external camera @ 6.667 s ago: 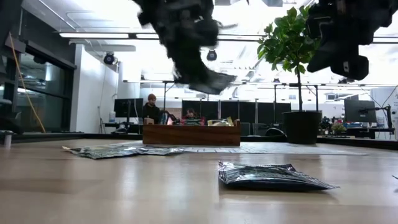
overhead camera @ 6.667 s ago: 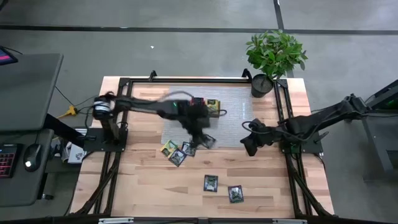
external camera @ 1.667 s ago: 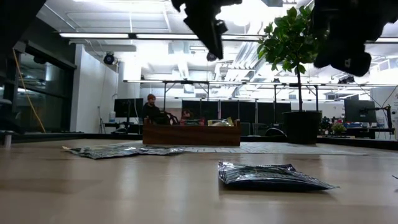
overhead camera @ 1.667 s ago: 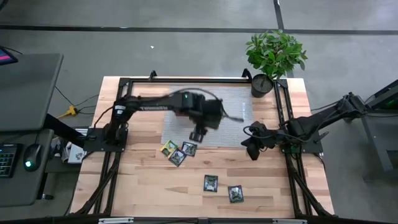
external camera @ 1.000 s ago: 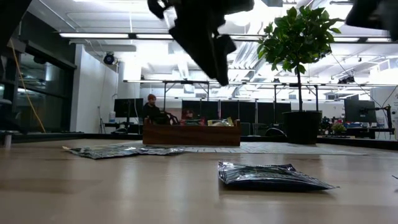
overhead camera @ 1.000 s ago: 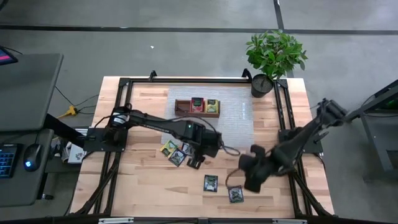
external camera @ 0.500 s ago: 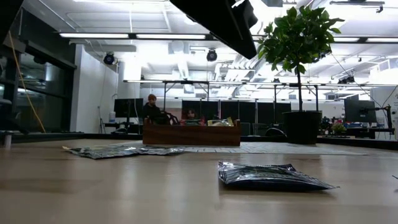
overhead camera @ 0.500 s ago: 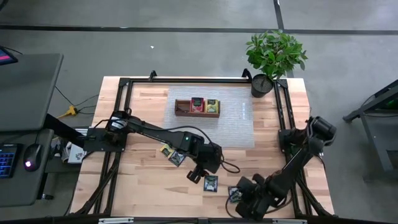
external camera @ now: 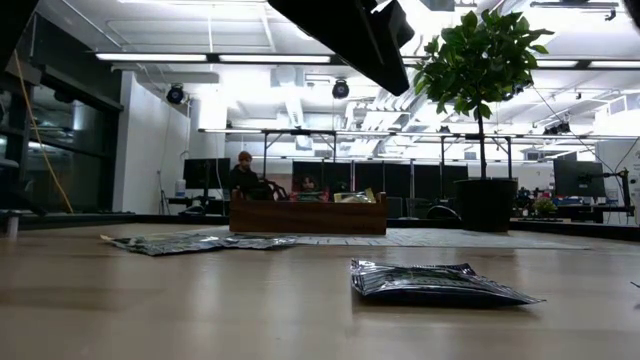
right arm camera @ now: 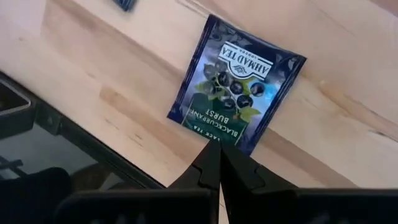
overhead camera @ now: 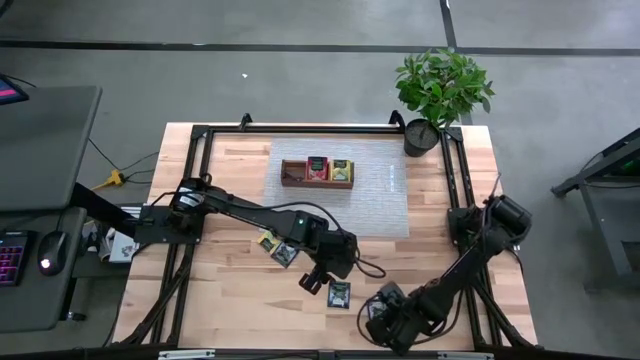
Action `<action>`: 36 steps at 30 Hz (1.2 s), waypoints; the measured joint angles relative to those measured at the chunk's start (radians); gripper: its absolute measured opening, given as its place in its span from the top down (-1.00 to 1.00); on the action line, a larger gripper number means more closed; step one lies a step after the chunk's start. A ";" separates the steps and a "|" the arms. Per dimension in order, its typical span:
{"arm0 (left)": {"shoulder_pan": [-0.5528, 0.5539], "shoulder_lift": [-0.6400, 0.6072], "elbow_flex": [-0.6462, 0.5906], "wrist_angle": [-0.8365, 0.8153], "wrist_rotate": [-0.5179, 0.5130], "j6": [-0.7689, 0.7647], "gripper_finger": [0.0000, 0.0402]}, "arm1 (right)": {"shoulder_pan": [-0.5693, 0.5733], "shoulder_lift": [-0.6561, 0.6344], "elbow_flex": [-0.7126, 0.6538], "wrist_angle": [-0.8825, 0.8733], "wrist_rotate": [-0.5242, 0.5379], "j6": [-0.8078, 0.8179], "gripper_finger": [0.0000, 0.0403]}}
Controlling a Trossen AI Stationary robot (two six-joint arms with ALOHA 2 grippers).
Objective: Pick & Place Tea
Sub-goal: Put the purple tea bag into the left section of the wooden organizer
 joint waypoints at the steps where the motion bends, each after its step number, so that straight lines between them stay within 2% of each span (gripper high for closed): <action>1: 0.000 0.000 0.000 0.000 0.000 0.000 0.07 | -0.006 0.000 0.000 0.000 -0.007 0.003 1.00; 12: 0.001 0.000 0.000 -0.013 -0.011 0.011 0.07 | -0.040 0.005 -0.006 0.000 -0.025 0.002 1.00; 19: 0.001 0.000 0.000 -0.024 -0.012 0.026 0.07 | -0.046 0.005 -0.006 -0.082 -0.006 -0.057 1.00; 29: 0.001 0.000 0.000 -0.034 -0.013 0.026 0.07 | -0.078 0.005 -0.007 -0.037 0.103 -0.408 1.00; 36: 0.001 0.000 0.000 -0.056 -0.013 0.033 0.07 | -0.078 0.005 -0.007 -0.045 0.075 -0.682 1.00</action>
